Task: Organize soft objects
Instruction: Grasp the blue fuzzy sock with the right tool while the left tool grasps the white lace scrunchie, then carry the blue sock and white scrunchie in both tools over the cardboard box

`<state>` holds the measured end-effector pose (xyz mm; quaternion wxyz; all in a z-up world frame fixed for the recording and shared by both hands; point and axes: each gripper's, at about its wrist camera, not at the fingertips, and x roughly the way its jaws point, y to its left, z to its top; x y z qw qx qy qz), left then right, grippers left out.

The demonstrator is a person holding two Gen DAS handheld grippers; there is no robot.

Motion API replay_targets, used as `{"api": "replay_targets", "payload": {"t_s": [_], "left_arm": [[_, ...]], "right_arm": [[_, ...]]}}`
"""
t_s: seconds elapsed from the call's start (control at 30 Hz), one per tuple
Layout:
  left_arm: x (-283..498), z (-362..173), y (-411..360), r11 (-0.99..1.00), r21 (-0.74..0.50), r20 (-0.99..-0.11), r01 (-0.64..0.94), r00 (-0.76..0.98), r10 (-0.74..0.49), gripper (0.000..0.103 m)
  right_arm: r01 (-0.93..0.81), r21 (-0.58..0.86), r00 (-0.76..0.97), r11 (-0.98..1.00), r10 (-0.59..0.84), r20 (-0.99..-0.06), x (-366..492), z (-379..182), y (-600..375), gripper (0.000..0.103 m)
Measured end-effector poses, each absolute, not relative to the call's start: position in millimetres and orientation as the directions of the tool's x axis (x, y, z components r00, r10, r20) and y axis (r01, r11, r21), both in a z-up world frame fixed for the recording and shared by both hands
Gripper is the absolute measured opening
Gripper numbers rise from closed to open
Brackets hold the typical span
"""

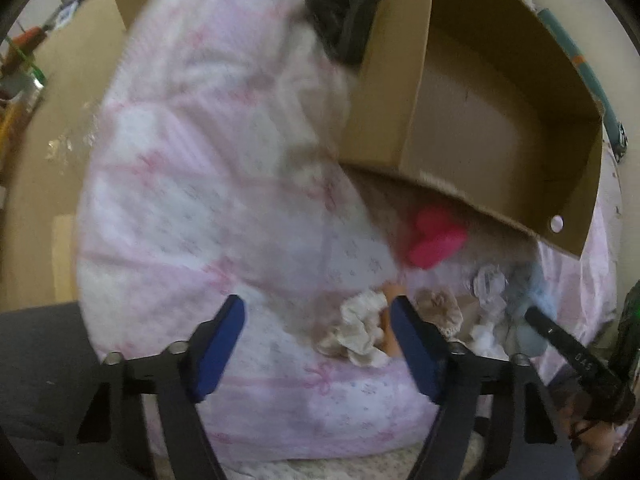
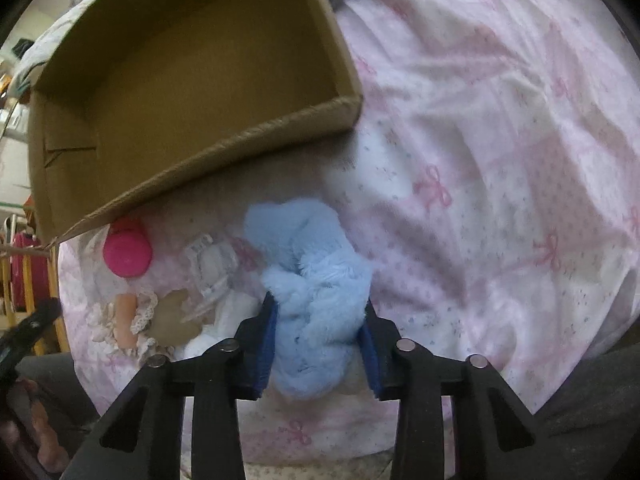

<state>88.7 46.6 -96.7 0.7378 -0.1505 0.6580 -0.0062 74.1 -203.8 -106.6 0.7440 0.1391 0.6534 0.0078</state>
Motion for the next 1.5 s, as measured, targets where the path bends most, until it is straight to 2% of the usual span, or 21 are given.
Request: {"api": "replay_targets", "payload": {"t_s": [0.17, 0.23, 0.27, 0.37, 0.5, 0.7, 1.07, 1.5], "left_arm": [[92, -114, 26, 0.964, -0.230, -0.972, -0.134, 0.076, -0.221, 0.056], [92, -120, 20, 0.966, -0.225, -0.974, -0.127, 0.055, -0.220, 0.039], [93, -125, 18, 0.964, -0.233, -0.972, -0.128, 0.040, -0.230, 0.025], [93, -131, 19, 0.942, -0.300, -0.954, -0.150, 0.036, -0.298, 0.011], [90, -96, 30, 0.964, -0.228, -0.962, -0.135, 0.185, -0.202, 0.009], [80, -91, 55, 0.950, -0.230, -0.959, -0.210, 0.213, -0.185, 0.009], [66, -63, 54, 0.965, -0.175, -0.950, -0.197, 0.293, -0.113, 0.009], [53, -24, 37, 0.988, -0.062, -0.928, -0.145, 0.372, -0.003, 0.009]], "right_arm": [[0.145, 0.283, 0.236, 0.948, 0.244, -0.941, 78, -83, -203, 0.030], [0.148, 0.309, 0.262, 0.940, 0.264, -0.928, 78, -78, -203, 0.030], [0.150, 0.319, 0.268, 0.936, 0.272, -0.924, 78, -76, -201, 0.030], [0.152, 0.340, 0.282, 0.928, 0.289, -0.915, 82, -78, -208, 0.030], [0.143, 0.360, 0.296, 0.922, 0.307, -0.904, 81, -78, -211, 0.030], [0.116, 0.408, 0.325, 0.905, 0.354, -0.877, 60, -58, -233, 0.030], [0.023, 0.426, 0.360, 0.904, 0.390, -0.847, 46, -41, -224, 0.029], [-0.068, 0.519, 0.485, 0.852, 0.483, -0.729, 29, -14, -238, 0.029]]}}
